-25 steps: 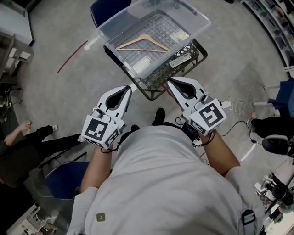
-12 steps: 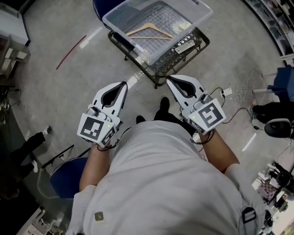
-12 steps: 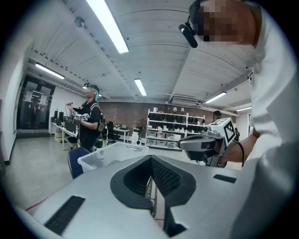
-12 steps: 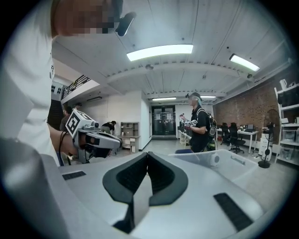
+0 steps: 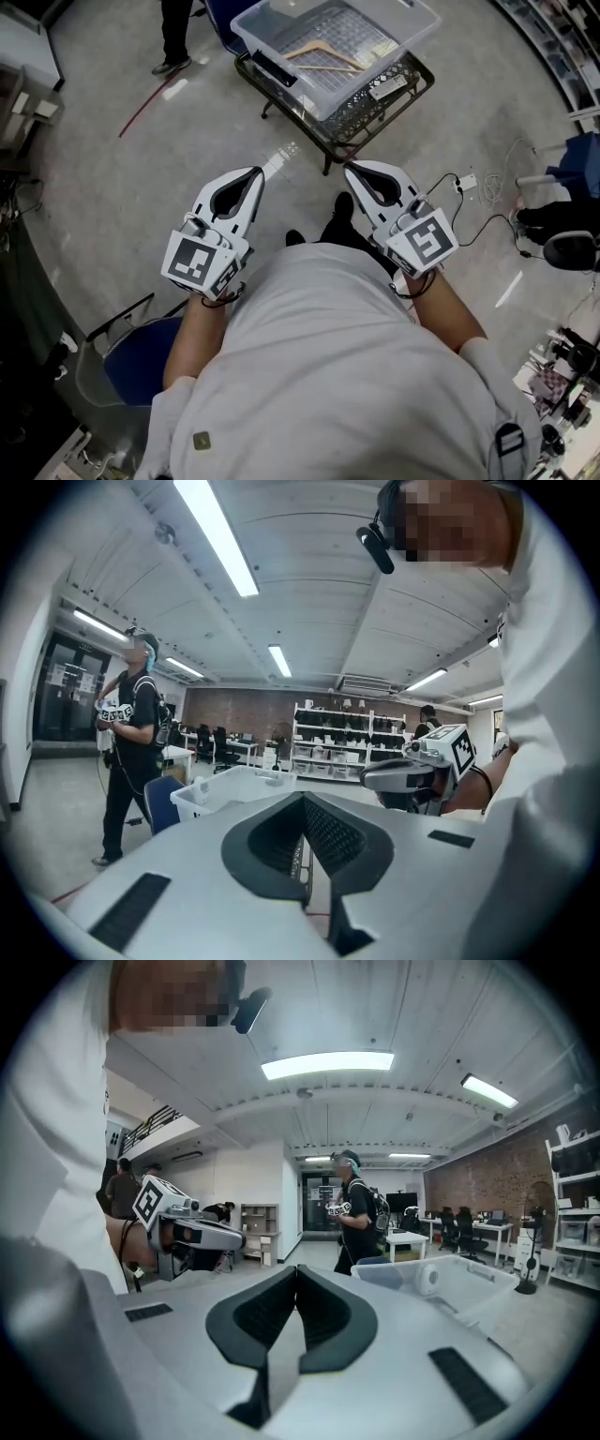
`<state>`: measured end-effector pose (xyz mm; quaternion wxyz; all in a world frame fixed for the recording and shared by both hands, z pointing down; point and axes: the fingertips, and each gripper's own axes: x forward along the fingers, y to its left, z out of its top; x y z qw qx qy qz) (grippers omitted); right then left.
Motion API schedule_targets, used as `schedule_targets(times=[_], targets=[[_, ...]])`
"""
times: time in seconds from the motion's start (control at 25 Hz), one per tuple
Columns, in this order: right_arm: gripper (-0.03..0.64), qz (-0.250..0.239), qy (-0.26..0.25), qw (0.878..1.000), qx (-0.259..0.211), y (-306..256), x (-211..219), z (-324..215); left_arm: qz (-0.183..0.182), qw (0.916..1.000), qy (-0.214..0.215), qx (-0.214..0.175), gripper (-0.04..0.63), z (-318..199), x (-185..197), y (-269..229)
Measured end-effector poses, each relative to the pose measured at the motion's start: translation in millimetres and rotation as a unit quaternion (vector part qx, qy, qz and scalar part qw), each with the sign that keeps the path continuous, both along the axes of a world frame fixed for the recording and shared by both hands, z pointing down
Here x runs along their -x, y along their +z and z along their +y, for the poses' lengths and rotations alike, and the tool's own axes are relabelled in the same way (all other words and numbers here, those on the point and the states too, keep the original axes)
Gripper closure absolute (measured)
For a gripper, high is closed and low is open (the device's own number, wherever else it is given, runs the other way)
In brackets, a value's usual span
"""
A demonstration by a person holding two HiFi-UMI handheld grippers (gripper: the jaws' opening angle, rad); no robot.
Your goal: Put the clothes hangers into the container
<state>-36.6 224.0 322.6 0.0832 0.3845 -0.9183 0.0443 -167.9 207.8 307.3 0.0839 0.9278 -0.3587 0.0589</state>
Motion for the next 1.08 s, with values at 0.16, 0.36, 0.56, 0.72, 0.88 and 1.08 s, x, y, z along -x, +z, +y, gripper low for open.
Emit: schedule_targets(times=[0.16, 0.36, 0.56, 0.72, 0.88, 1.08], targets=[[0.597, -0.003, 0.005, 1.000, 0.001, -8, 12, 19, 0.003, 1.0000, -0.004, -0.001, 0.578, 18, 14, -9], [0.597, 0.003, -0.001, 1.000, -0.021, -14, 21, 30, 0.009, 0.9999, -0.004, -0.008, 0.578, 27, 24, -17], [0.597, 0.000, 0.012, 1.000, -0.007, -19, 24, 33, 0.009, 0.9999, 0.002, -0.007, 0.578, 31, 24, -15], [0.597, 0.004, 0.004, 1.000, -0.022, -20, 22, 34, 0.010, 0.9999, 0.003, -0.010, 0.578, 32, 23, -19], [0.597, 0.005, 0.002, 1.000, -0.025, -19, 20, 34, 0.010, 0.9999, 0.003, -0.010, 0.578, 31, 24, -16], [0.597, 0.006, 0.000, 1.000, -0.026, -14, 16, 33, 0.012, 0.9999, -0.004, -0.006, 0.578, 31, 21, -12]])
